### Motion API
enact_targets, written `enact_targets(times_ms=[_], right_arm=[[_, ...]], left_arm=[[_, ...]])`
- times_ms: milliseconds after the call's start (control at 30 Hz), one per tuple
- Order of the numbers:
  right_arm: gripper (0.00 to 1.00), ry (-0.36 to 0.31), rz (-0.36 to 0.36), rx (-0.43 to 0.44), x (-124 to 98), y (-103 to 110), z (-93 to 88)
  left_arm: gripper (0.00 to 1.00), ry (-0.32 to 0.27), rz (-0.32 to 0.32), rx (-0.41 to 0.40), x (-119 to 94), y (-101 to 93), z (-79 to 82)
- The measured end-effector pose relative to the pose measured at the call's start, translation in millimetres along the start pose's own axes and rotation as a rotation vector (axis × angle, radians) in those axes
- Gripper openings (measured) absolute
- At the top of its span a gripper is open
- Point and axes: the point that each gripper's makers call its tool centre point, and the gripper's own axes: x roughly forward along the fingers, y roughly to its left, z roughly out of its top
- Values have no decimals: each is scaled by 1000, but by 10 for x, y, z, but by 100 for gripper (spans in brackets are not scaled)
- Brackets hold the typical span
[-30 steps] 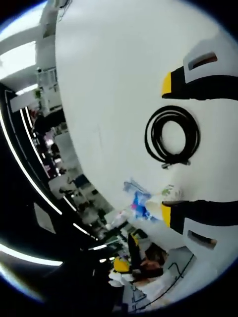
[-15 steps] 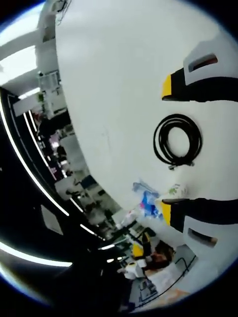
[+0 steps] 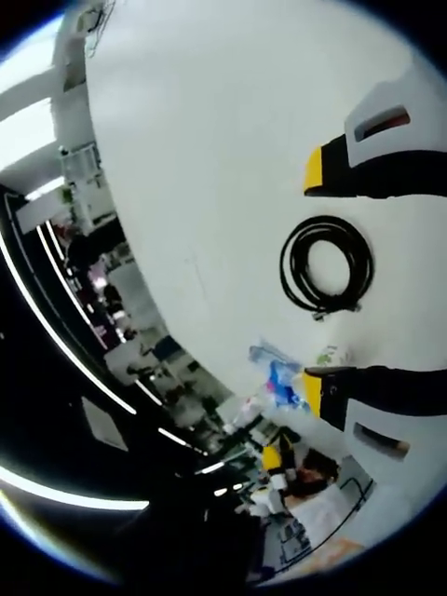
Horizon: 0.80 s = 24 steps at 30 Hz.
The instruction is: Arrange the tabletop items into an orderly group along one side of the table until the central work area is clear of visible clutter.
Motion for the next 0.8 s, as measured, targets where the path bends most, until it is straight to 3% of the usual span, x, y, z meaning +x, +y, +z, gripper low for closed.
enact_targets(times_ms=[167,367,633,800], right_arm=[[72,-1,6,8,-7,7,0],[70,-8,5,29,-45,-24,-1],[67,-15,-1,33,-89,-37,9],[64,-30,3,54,-110,-25,23]], left_arm=[[69,41,43,5,106,236,7],[65,125,83,102,250,433,-30],[58,250,85,131,423,633,-270],[42,277,78,160,480,645,-353]])
